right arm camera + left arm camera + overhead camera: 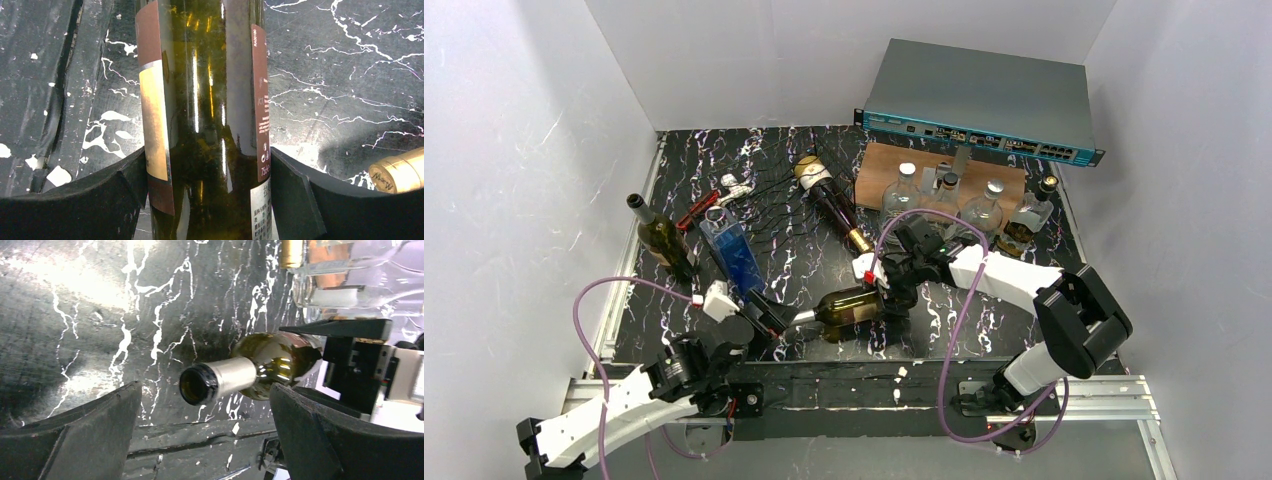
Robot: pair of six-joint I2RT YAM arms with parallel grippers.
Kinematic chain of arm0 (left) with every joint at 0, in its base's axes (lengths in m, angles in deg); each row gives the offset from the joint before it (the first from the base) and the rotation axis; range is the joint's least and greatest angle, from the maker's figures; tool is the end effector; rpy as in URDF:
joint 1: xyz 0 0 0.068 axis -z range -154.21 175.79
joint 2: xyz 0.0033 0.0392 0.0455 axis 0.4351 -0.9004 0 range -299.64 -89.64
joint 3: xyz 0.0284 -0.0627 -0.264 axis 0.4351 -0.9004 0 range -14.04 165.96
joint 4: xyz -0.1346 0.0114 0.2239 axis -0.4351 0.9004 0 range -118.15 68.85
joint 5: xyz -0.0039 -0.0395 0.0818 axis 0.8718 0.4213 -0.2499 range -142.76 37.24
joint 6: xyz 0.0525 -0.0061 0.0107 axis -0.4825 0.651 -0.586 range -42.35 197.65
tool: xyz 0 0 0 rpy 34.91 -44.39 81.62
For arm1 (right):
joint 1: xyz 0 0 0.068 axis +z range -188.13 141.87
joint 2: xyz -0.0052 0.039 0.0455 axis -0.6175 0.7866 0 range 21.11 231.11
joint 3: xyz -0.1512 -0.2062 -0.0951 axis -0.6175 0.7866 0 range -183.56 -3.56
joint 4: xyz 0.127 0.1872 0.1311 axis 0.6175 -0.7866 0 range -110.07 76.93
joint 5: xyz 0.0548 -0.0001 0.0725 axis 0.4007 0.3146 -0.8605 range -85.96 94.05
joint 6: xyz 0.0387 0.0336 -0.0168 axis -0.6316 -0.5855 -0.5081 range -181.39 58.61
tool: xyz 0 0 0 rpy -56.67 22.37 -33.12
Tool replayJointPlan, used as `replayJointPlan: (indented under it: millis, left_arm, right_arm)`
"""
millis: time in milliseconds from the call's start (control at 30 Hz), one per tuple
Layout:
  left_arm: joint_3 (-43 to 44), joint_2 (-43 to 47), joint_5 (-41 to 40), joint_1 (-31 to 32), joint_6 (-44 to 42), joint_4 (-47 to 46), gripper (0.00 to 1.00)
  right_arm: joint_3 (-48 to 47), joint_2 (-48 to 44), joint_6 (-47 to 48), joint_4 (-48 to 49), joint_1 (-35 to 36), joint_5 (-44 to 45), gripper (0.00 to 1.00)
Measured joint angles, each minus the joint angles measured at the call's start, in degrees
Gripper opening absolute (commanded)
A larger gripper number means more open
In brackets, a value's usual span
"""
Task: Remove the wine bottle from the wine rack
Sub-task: Pick up the wine bottle from the center of the board.
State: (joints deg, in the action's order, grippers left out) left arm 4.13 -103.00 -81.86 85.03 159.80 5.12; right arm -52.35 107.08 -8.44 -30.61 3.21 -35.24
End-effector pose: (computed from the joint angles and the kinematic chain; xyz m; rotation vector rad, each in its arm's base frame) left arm 0.0633 -0.0726 0.2047 -0.7477 2.0282 -1.0172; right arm 0.2039 0.2094 0.1937 -1.9149 1.4107 0.7631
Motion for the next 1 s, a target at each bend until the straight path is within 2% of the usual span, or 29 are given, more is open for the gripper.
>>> replayJointPlan:
  millis: [200,533,900,1000]
  left_arm:
    - [-1.09,-1.77,-0.66,0.0,1.42,-1.57,0.98]
    - [-1.33,-6.23,-2.16,0.0,0.74,-13.6,0.97]
    - [-3.17,-8.33,-3.23,0.02,1.38,-22.99,0.72]
    - [-3.72,-8.37,-3.54,0.02,1.6,-24.65,0.57]
  right_arm:
    - [0.0,0.0,-1.99,0.0,-0.31,-2.1,0.24]
    - [0.0,0.0,-7.21,2.1,-2.4,-8.11,0.23]
    - [0.9,0.37,-10.78,4.48,-3.08,-11.23,0.23]
    - [0.94,0.44,-11.26,4.79,-3.08,-11.56,0.23]
